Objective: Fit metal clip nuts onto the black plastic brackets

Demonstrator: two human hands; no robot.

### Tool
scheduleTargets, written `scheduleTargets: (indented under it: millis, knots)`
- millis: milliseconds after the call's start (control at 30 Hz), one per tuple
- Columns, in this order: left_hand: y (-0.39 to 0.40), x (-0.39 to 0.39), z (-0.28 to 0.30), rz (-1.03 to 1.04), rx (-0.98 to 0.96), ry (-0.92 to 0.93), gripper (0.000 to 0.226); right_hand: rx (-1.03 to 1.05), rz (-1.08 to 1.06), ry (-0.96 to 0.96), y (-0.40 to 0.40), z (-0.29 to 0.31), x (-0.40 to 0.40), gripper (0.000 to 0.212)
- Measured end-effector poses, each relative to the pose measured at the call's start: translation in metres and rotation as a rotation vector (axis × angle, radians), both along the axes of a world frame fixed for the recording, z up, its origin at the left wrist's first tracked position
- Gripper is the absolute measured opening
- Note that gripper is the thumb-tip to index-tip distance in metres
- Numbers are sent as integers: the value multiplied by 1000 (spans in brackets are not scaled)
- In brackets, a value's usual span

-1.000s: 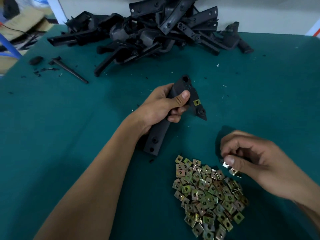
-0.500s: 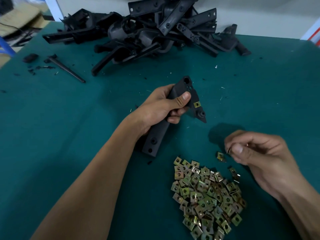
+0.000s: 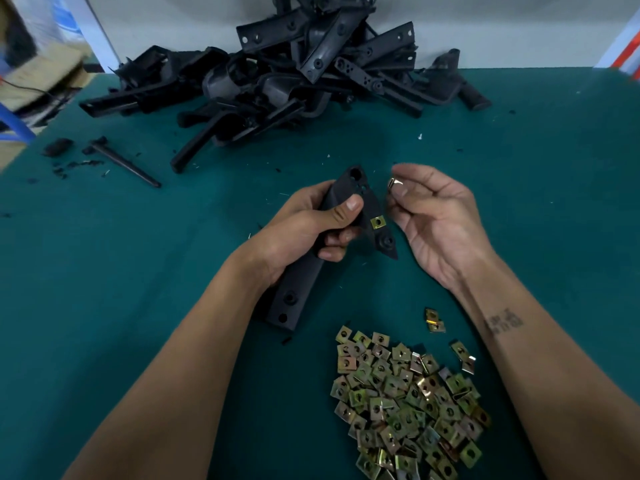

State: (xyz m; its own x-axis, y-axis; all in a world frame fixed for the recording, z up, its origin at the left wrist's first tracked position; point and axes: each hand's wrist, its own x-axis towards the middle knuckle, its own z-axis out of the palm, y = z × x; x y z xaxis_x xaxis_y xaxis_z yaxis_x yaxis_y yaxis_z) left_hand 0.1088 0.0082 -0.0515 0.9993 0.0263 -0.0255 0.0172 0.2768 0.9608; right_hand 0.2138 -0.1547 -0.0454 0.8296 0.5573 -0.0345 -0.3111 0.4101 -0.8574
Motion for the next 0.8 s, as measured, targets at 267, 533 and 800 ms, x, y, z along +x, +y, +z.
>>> scheduleTargets:
  millis: [267,533,800]
  knots:
    - [-3,1,2,20,24,18,30,-20,131,-68,4,-3,1,15]
    - [-2,-1,4,-14,11,5,23,29,186,2,6,0,-3,18]
    - [-1,-1,3,-23,-20,13,15,-18,116,-32,5,0,-4,11]
